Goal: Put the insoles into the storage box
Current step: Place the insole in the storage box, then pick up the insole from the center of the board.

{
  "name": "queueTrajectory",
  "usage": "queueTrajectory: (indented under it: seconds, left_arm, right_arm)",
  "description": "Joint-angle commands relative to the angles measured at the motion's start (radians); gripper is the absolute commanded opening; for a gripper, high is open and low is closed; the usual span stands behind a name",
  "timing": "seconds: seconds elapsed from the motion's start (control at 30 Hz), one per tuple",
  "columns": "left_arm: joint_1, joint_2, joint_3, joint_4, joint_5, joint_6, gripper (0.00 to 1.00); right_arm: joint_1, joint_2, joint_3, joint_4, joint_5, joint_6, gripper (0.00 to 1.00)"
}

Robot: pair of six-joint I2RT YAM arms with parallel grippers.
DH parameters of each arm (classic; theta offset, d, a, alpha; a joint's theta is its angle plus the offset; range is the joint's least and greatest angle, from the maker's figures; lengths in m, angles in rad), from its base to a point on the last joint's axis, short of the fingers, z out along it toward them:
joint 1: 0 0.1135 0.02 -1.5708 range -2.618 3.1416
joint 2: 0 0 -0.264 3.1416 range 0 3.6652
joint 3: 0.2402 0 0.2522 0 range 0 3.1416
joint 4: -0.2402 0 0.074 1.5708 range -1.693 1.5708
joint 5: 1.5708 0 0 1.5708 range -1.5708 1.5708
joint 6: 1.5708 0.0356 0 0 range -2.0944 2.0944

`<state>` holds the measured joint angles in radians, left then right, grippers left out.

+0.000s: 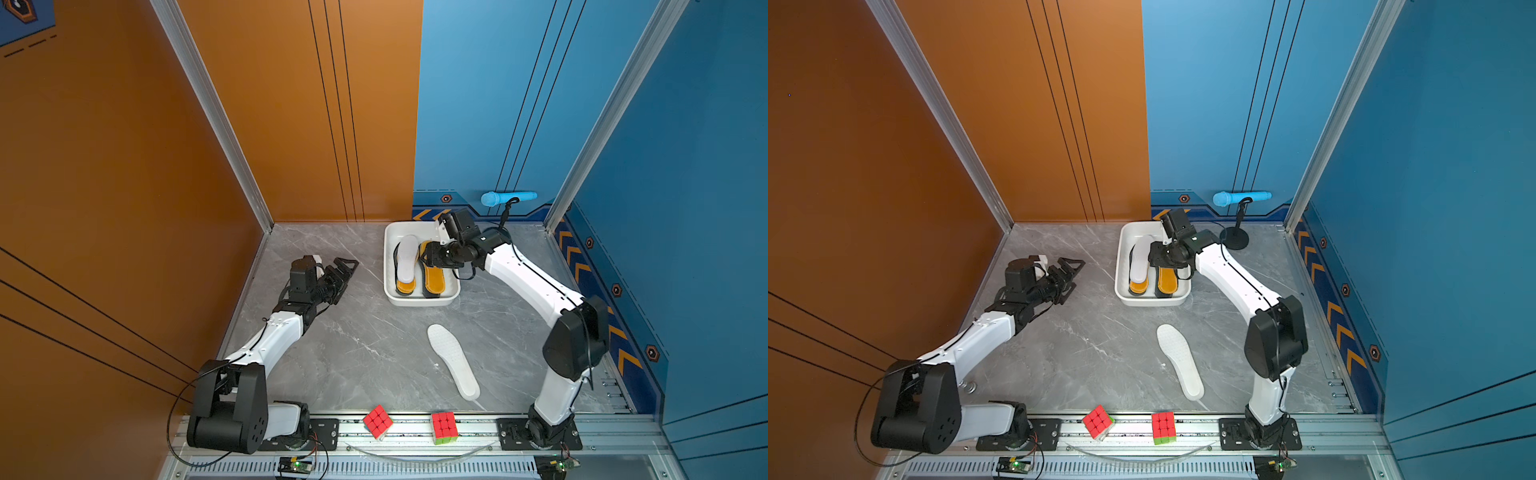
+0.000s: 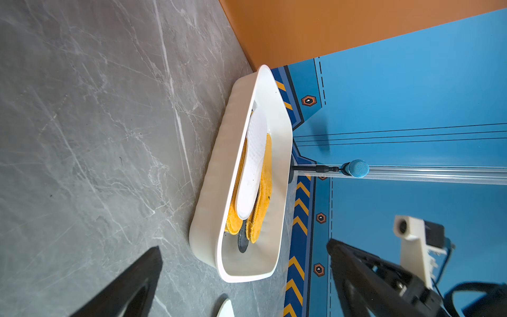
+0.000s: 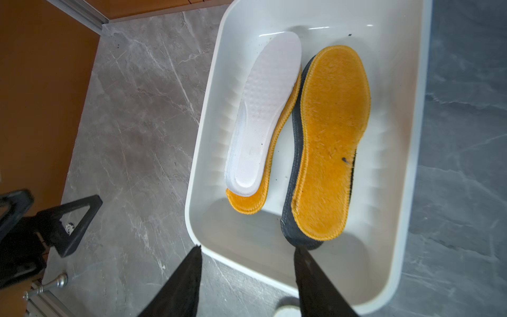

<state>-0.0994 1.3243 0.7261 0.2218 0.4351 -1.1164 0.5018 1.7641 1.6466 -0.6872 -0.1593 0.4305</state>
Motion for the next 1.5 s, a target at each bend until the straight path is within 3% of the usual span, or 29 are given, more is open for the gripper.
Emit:
queueTrajectory:
  seconds: [0.0,0.27,0.47,0.77,1.2,1.3,1.47]
  left_arm:
    - [-0.008,0.008,0.026,0.013,-0.017,0.003,0.98]
    - [-0.026,0.014,0.033,0.013,-0.02,0.0,0.97]
    - [-0.043,-0.012,0.023,0.013,-0.035,0.0,0.98]
    - [-0.057,-0.042,0.003,0.012,-0.051,-0.008,0.98]
    - [-0.074,-0.053,-0.026,0.012,-0.055,-0.015,0.98]
    - [-0.075,-0.055,-0.025,0.013,-0.057,-0.013,0.98]
    - [-0.074,-0.059,-0.031,0.012,-0.059,-0.013,0.98]
  right_arm:
    - [-0.006,-0.118,-0.155,-0.101,0.086,-0.077,0.56]
    - [-0.011,-0.382,-0.593,-0.101,0.128,0.021,0.56]
    - [0.015,-0.483,-0.768,-0.037,0.125,0.077,0.56]
    - [0.12,-0.448,-0.875,0.005,0.173,0.131,0.5]
    - [0.238,-0.294,-0.887,0.064,0.195,0.159,0.45]
    - [0.247,-0.278,-0.9,0.079,0.198,0.161,0.4]
    - [0.247,-0.266,-0.95,0.145,0.163,0.176,0.22]
